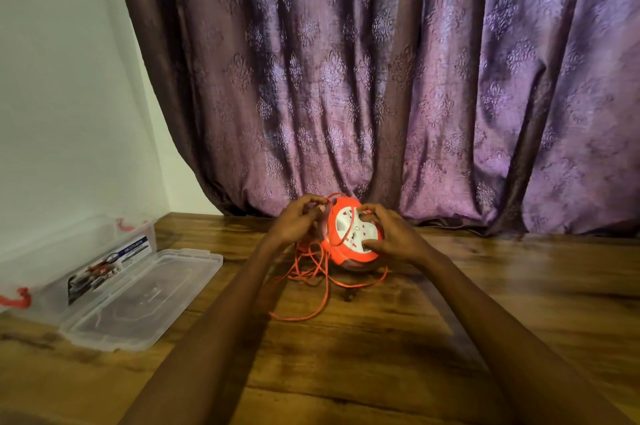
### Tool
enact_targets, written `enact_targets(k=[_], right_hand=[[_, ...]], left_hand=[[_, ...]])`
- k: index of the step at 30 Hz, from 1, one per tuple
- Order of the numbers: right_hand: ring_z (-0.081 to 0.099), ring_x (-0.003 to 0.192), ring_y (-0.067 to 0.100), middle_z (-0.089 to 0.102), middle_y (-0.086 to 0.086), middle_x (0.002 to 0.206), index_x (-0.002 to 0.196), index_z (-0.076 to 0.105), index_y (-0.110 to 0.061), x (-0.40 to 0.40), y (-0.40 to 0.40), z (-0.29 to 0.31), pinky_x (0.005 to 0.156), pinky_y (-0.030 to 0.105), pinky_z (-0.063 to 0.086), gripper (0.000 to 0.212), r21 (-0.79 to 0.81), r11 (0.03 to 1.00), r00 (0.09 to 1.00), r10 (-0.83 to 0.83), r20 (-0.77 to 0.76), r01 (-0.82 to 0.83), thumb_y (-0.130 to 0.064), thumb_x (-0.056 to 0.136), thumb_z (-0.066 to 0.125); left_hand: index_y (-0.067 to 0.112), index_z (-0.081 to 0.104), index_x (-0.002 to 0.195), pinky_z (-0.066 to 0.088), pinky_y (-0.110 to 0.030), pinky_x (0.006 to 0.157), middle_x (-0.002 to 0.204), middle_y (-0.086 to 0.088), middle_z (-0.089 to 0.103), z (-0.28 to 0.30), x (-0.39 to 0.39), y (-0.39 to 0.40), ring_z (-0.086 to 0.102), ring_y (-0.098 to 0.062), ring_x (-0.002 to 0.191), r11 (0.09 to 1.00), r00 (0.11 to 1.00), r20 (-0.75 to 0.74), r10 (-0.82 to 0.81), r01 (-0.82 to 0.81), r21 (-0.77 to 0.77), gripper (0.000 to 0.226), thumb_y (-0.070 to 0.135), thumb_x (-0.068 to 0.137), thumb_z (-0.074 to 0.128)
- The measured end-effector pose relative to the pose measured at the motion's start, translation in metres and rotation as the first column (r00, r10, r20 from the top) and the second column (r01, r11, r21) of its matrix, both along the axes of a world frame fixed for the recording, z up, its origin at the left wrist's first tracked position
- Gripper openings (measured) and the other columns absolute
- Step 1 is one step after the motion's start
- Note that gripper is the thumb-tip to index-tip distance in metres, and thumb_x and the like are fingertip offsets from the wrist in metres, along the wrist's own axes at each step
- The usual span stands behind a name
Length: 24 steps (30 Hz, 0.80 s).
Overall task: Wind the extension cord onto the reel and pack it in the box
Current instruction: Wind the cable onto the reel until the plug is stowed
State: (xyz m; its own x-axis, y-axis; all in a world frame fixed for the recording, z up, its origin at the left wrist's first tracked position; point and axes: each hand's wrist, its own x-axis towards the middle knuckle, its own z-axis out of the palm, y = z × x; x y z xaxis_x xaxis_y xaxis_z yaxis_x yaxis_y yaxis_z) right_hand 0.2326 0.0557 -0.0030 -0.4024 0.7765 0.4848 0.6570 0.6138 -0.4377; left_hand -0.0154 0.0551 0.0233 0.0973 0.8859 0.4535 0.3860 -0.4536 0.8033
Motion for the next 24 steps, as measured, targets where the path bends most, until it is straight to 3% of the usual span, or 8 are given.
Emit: enact_targets(k=[5, 7, 10, 12, 14, 17, 20, 24], right_hand=[[0.043, 0.129, 0.014, 0.054, -0.003, 0.135, 0.144, 0.037, -0.029, -0.007, -0.005, 0.006, 0.105, 0.018, 0.029, 0.081, 0.108, 0.994, 0.993, -0.007, 0.12, -0.006, -0.021, 0.073, 0.075], [0.042, 0.129, 0.016, 0.052, -0.001, 0.135, 0.144, 0.037, -0.027, -0.007, -0.004, 0.006, 0.105, 0.019, 0.028, 0.078, 0.088, 0.995, 0.989, 0.043, 0.144, -0.056, -0.019, 0.075, 0.073], [0.052, 0.118, 0.012, 0.054, 0.0, 0.126, 0.131, 0.053, -0.026, -0.009, -0.003, 0.013, 0.101, 0.023, 0.041, 0.056, 0.008, 0.99, 0.985, 0.141, -0.097, -0.141, -0.011, 0.078, 0.063], [0.06, 0.101, 0.012, 0.062, 0.003, 0.113, 0.116, 0.066, -0.018, -0.018, -0.01, 0.031, 0.085, 0.022, 0.048, 0.028, -0.006, 0.996, 0.934, 0.079, -0.348, -0.087, -0.011, 0.09, 0.063], [0.063, 0.09, 0.007, 0.068, 0.001, 0.104, 0.112, 0.069, -0.014, -0.033, -0.017, 0.055, 0.078, 0.016, 0.049, 0.019, -0.086, 0.992, 0.901, 0.041, -0.432, -0.087, -0.019, 0.094, 0.065], [0.064, 0.097, 0.011, 0.068, -0.001, 0.109, 0.119, 0.066, -0.026, -0.051, -0.012, 0.078, 0.085, 0.027, 0.052, 0.036, -0.111, 0.992, 0.987, 0.035, -0.156, -0.053, -0.041, 0.087, 0.067], [0.065, 0.1, 0.02, 0.068, 0.001, 0.114, 0.121, 0.065, -0.031, -0.059, -0.005, 0.088, 0.088, 0.037, 0.053, 0.046, -0.075, 0.988, 0.979, -0.12, 0.164, 0.133, -0.047, 0.078, 0.066], [0.066, 0.097, 0.022, 0.071, 0.002, 0.113, 0.11, 0.072, -0.028, -0.064, -0.007, 0.093, 0.082, 0.035, 0.054, 0.037, 0.022, 0.979, 0.938, -0.202, 0.282, 0.205, -0.046, 0.078, 0.068]], left_hand=[[0.008, 0.059, 0.112, 0.048, -0.02, 0.042, 0.079, -0.001, 0.063, 0.007, 0.002, -0.011, 0.058, 0.0, 0.05, 0.987, 0.975, 0.216, -0.049, 0.08, -0.139, 0.022, 0.007, 0.091, 0.065], [0.011, 0.059, 0.108, 0.045, -0.02, 0.037, 0.073, -0.001, 0.062, 0.01, 0.002, -0.012, 0.057, -0.005, 0.045, 0.982, 0.973, 0.226, -0.049, 0.088, -0.167, 0.021, 0.006, 0.089, 0.066], [0.017, 0.06, 0.096, 0.044, -0.017, 0.04, 0.064, 0.0, 0.058, 0.009, 0.001, -0.01, 0.053, -0.005, 0.046, 0.991, 0.991, 0.132, -0.017, 0.034, -0.126, 0.018, 0.005, 0.087, 0.069], [0.016, 0.058, 0.093, 0.042, -0.015, 0.042, 0.061, 0.002, 0.055, 0.006, 0.002, -0.01, 0.05, 0.0, 0.044, 0.995, 0.996, 0.086, 0.014, -0.005, -0.101, 0.019, 0.003, 0.086, 0.07], [0.012, 0.057, 0.095, 0.043, -0.015, 0.048, 0.067, 0.001, 0.056, 0.004, 0.004, -0.011, 0.05, 0.0, 0.05, 0.997, 0.996, 0.086, 0.037, -0.031, -0.074, 0.019, 0.002, 0.086, 0.07], [0.019, 0.055, 0.088, 0.045, -0.023, 0.063, 0.074, 0.001, 0.057, 0.001, 0.009, -0.009, 0.051, -0.008, 0.064, 0.998, 0.995, 0.081, 0.05, -0.047, -0.043, 0.021, 0.008, 0.084, 0.073], [0.022, 0.047, 0.084, 0.039, -0.025, 0.054, 0.065, 0.004, 0.05, 0.0, 0.015, -0.011, 0.044, -0.002, 0.052, 0.997, 0.993, 0.091, 0.072, -0.068, -0.045, 0.028, 0.011, 0.085, 0.072], [0.023, 0.039, 0.081, 0.036, -0.024, 0.051, 0.063, 0.005, 0.045, -0.002, 0.018, -0.015, 0.038, -0.006, 0.053, 0.996, 0.993, 0.079, 0.089, -0.089, -0.001, 0.035, 0.01, 0.086, 0.071]])
